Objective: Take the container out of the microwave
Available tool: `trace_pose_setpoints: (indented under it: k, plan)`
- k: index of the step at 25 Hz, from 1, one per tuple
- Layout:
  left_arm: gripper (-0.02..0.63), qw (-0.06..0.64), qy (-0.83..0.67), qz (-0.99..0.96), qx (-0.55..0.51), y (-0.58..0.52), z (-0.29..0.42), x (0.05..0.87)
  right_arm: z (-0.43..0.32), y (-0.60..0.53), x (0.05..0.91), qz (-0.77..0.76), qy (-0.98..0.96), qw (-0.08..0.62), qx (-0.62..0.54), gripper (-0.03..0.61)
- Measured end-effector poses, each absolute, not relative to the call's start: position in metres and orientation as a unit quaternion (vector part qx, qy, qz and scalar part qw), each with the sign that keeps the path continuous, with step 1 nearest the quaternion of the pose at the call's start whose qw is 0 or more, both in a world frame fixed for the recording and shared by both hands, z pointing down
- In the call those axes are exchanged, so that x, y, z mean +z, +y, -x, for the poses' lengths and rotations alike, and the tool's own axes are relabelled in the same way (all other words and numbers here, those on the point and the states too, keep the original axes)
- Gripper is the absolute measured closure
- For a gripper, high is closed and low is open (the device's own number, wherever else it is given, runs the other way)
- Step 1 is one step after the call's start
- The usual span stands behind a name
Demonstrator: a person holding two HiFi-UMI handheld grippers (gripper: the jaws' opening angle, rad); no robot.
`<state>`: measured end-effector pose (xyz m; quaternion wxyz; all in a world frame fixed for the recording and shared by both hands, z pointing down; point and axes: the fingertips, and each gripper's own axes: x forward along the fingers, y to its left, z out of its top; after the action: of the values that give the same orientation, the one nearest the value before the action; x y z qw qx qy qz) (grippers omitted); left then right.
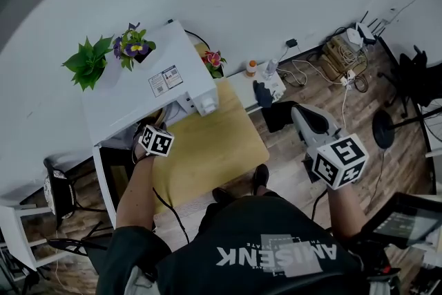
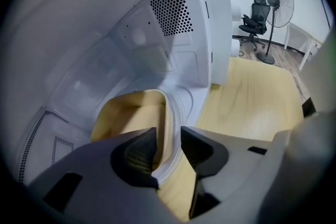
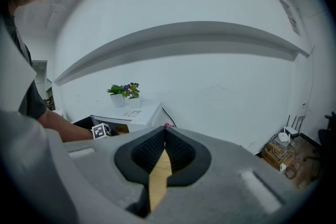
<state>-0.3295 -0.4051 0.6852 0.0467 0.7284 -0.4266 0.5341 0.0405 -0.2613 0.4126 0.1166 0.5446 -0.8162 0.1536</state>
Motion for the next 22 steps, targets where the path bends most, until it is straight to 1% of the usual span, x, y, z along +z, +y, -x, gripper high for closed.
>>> trace_pose_setpoints:
  k: [3, 6, 8, 9, 22]
  plan:
    - [0.514, 0.046, -0.427, -0.728, 0.533, -0.408, 0.331, 0.683, -0.041, -0.264, 0.413, -0.543, -0.817, 0.117, 0.153, 0.574]
    - [0.530, 0.048, -0.428, -0.731, 0.529, -0.407, 0.329, 0.682, -0.038, -0.265, 0.416, -0.537, -0.820, 0.119, 0.155, 0.574]
    - [0.577, 0.046, -0.431, -0.731, 0.528, -0.405, 0.328, 0.679, -0.037, -0.266, 0.418, -0.535, -0.821, 0.119, 0.157, 0.574]
    - [0.585, 0.047, -0.430, -0.732, 0.526, -0.404, 0.327, 0.677, -0.037, -0.266, 0.418, -0.535, -0.822, 0.118, 0.157, 0.574]
    - [0.595, 0.054, -0.410, -0.755, 0.509, -0.372, 0.307, 0.660, -0.038, -0.269, 0.413, -0.507, -0.842, 0.098, 0.155, 0.574]
